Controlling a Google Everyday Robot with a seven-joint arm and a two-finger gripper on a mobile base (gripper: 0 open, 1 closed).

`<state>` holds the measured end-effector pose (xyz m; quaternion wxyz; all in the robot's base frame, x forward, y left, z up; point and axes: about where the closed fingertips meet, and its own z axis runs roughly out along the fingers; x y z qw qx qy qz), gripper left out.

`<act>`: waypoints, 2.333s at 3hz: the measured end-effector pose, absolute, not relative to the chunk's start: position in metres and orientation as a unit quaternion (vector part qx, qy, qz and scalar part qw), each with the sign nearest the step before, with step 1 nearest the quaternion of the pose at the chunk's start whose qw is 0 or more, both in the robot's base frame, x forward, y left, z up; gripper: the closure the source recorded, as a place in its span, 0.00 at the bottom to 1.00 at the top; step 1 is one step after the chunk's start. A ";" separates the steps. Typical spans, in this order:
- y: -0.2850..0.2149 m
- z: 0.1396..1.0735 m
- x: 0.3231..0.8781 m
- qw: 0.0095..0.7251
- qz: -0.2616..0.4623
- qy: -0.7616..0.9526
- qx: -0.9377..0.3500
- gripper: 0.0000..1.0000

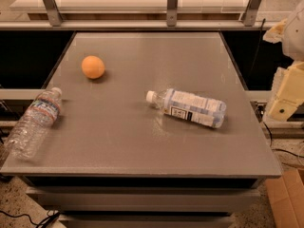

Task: Move blue plastic bottle near water bottle

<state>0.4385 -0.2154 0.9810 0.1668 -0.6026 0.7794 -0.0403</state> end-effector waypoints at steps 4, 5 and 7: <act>-0.137 0.936 0.461 0.137 -0.031 0.726 -0.673 0.00; -0.113 0.909 0.470 0.115 -0.036 0.714 -0.689 0.00; -0.092 0.866 0.488 0.086 -0.036 0.720 -0.688 0.11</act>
Offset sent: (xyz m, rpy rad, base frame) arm 0.0087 0.0299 -0.0207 0.0168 0.0394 0.0786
